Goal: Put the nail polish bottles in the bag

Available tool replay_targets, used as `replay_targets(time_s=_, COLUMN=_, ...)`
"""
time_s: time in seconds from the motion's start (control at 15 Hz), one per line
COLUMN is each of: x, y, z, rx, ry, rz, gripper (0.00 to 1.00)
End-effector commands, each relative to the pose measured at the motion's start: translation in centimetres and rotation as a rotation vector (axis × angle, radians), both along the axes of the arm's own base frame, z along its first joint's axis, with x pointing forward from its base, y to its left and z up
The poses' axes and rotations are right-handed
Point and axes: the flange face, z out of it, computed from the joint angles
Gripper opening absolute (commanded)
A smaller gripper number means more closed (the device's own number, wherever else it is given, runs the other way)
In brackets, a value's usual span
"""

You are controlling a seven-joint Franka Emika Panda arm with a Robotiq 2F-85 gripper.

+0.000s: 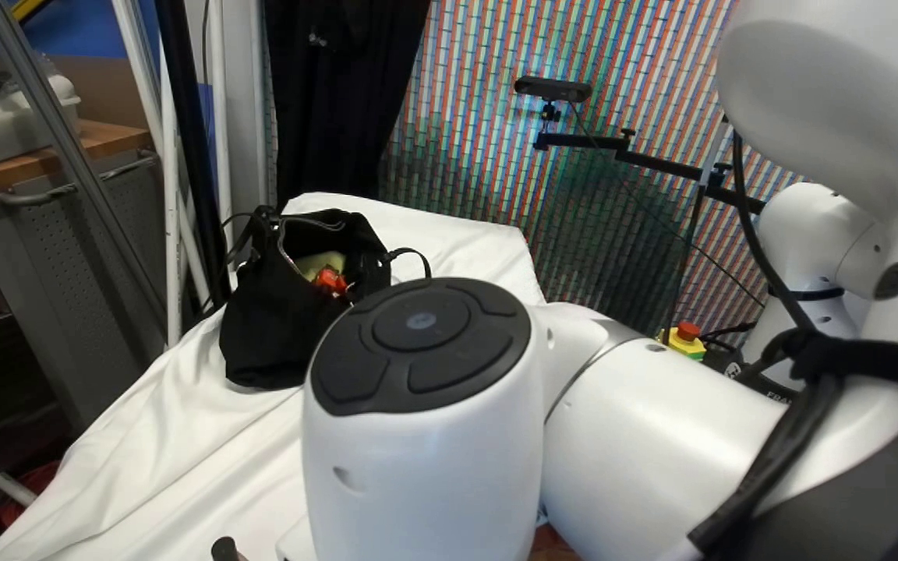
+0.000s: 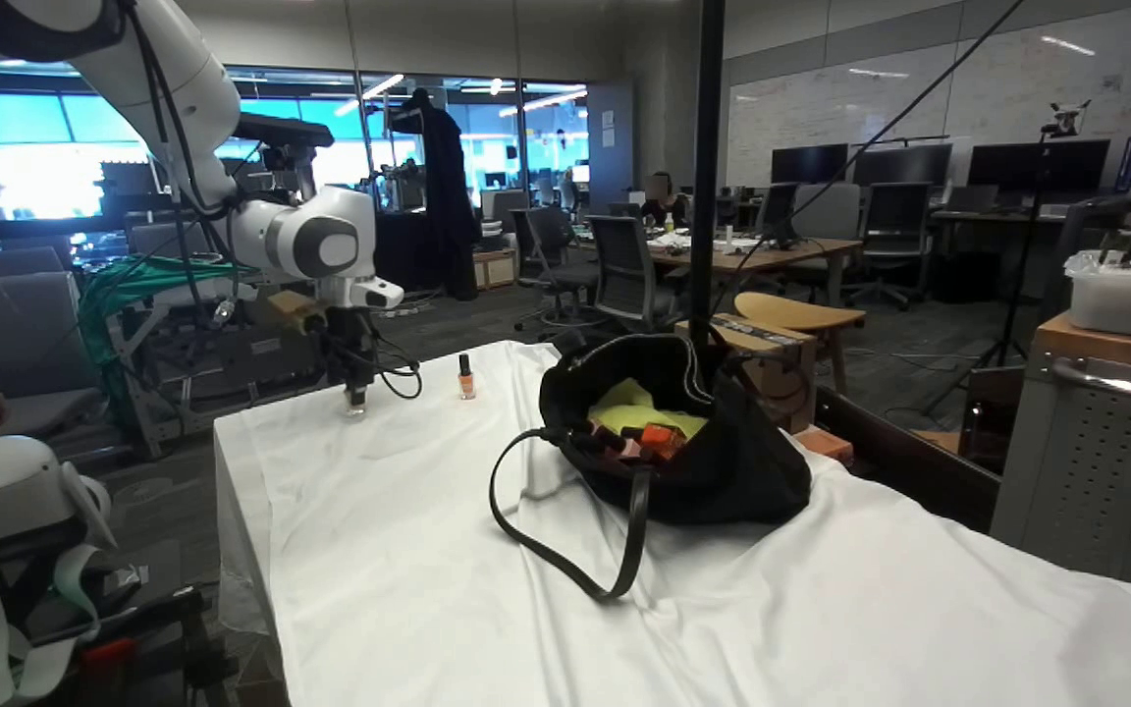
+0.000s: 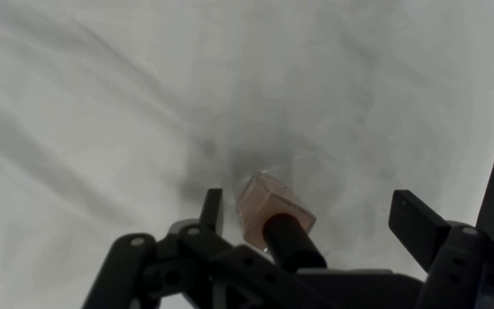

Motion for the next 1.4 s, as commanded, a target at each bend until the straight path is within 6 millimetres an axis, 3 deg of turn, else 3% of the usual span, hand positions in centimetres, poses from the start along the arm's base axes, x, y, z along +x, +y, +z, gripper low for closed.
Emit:
replay_targets(time_s=0.0, x=0.45, y=0.75, z=-0.10, rx=-0.022, ry=-0.028, rz=-0.012, gripper=1.00)
replay_targets(time_s=1.2, x=-0.10, y=0.70, z=-0.66, rx=-0.039, ry=-0.037, rz=-0.035, gripper=1.00)
replay_targets(time_s=1.27, x=-0.08, y=0.67, z=-0.65, rx=-0.039, ry=-0.037, rz=-0.035, gripper=0.77)
replay_targets(time_s=1.33, x=-0.07, y=0.65, z=-0.63, rx=-0.039, ry=-0.038, rz=-0.036, gripper=0.74)
